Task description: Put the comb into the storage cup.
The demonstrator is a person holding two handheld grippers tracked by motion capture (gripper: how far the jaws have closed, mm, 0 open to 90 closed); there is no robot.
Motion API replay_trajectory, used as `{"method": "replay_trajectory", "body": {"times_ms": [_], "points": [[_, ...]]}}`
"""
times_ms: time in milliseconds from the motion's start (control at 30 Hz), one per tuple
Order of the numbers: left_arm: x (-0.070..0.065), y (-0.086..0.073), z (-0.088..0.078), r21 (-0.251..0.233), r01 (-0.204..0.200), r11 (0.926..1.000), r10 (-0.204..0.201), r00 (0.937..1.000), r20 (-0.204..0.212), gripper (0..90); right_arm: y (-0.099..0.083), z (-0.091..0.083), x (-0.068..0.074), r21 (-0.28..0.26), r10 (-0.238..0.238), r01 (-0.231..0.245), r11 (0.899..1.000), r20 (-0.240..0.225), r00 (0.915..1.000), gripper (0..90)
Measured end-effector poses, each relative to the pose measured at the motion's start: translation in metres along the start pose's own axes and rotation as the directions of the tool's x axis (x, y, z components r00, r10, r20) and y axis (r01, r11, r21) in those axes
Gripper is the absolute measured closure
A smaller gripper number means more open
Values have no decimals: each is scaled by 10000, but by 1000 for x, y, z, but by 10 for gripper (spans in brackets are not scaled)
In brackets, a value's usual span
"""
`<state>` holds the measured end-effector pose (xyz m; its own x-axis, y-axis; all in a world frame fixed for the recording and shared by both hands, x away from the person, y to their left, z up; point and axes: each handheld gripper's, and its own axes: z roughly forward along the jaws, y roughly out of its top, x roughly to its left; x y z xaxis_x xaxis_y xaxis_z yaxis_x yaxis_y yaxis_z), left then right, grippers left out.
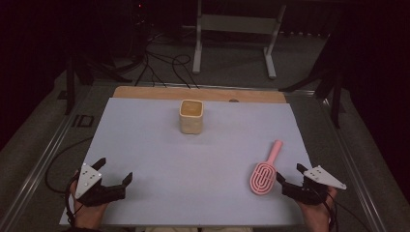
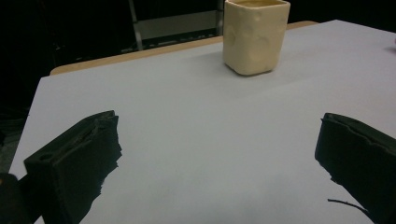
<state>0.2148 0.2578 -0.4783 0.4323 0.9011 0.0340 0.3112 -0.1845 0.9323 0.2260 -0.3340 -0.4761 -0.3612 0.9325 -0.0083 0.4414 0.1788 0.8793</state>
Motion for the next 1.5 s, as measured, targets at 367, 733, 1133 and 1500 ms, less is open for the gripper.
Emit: {"method": "replay_trajectory", "body": {"times_ms": [367, 733, 1133, 1500], "points": [[-1, 0, 1, -10, -26, 10000, 26, 10000, 21, 5, -8, 5, 4, 1028, -739, 843, 9911, -1017, 9921, 793], [-2, 0, 2, -5, -22, 10000, 22, 10000, 13, 6, -24, 13, 12, 2043, -1721, 1966, 9590, -1318, 9762, 897], [-3, -1, 2, 49, -39, 10000, 39, 10000, -14, 7, -14, 36, 24, 2289, -1982, 2286, 9462, -1486, 9688, 895], [-3, -1, 3, 68, -47, 10000, 47, 10000, -26, 9, 1, 58, 38, 2211, -2026, 2369, 9461, -1670, 9649, 890]]}}
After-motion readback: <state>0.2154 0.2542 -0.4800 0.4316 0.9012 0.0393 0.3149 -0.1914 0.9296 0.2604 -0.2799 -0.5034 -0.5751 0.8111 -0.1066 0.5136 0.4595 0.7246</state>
